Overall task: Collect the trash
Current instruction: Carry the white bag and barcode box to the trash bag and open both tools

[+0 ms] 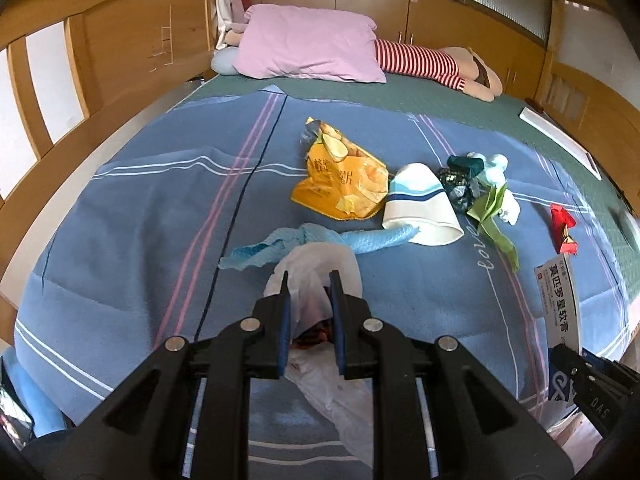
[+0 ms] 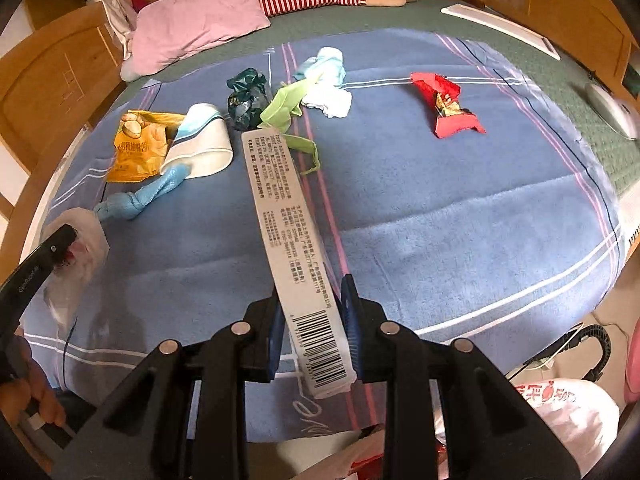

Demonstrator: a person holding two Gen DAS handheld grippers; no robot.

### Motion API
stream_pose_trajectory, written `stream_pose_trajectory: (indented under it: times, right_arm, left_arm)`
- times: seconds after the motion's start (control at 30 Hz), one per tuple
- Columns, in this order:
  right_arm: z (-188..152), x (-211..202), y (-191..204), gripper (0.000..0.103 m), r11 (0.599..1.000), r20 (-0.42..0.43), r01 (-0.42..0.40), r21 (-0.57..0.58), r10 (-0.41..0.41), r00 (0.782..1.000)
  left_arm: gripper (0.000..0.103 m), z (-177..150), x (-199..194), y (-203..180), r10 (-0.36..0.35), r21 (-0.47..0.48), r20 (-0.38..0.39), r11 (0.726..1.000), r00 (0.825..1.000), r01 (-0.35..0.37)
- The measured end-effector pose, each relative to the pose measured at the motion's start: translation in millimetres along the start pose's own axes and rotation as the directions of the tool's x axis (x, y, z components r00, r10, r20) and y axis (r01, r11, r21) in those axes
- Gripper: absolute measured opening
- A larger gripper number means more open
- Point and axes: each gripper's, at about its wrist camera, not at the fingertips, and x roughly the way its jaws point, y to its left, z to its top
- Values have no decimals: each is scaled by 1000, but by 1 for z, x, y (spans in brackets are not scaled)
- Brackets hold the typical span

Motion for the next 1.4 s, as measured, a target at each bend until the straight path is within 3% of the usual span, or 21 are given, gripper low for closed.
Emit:
stream_pose_trajectory:
  times: [0.87,0.93,0.97,1.03,1.1,1.17,1.27,1.33,1.37,1.4]
  right_arm:
    - [-2,1,14,28,999,2,-37,-20,37,999]
    - [2,-8,11,28,999,4,-47,-20,47,999]
    - [3,-13,10,28,998,7,-61,-17,61,998]
    - [7,-31,3,28,996,20,-85,-15,85,996]
    - [8,-51,-4,28,995,38,-101,-24,101,994]
    - [4,-73,-14,28,993,53,-109,-47,112,992]
    - [-15,-104,-33,28,988,38,-98,-121,103,994]
    - [-38,-115,-49,28,981,-29,-92,-170,88,996]
    - [-48,-116,-55,28,978,-59,-87,-189,77,995]
    - [-63,-117,-61,28,972,-100,-80,-220,59,993]
  left_arm:
    - [18,-1,1,-5,-15,23,-16,1000,1000,15]
    - [18,-2,2,-4,-39,18,-24,999,999,40]
    - [18,-2,2,-3,-98,-3,-34,995,995,98]
    - [18,-4,1,2,-246,-65,-57,968,968,242]
    - [18,-12,1,2,-371,-114,-90,926,924,361]
    - [18,-19,-2,-4,-446,-129,-106,893,889,432]
    - [18,-28,-17,-20,-537,-67,-99,844,838,533]
    - [18,-32,-25,-31,-574,-26,-104,818,812,575]
    - [18,-36,-29,-38,-610,-5,-114,790,784,613]
    - [18,-39,-33,-43,-628,9,-119,774,769,634]
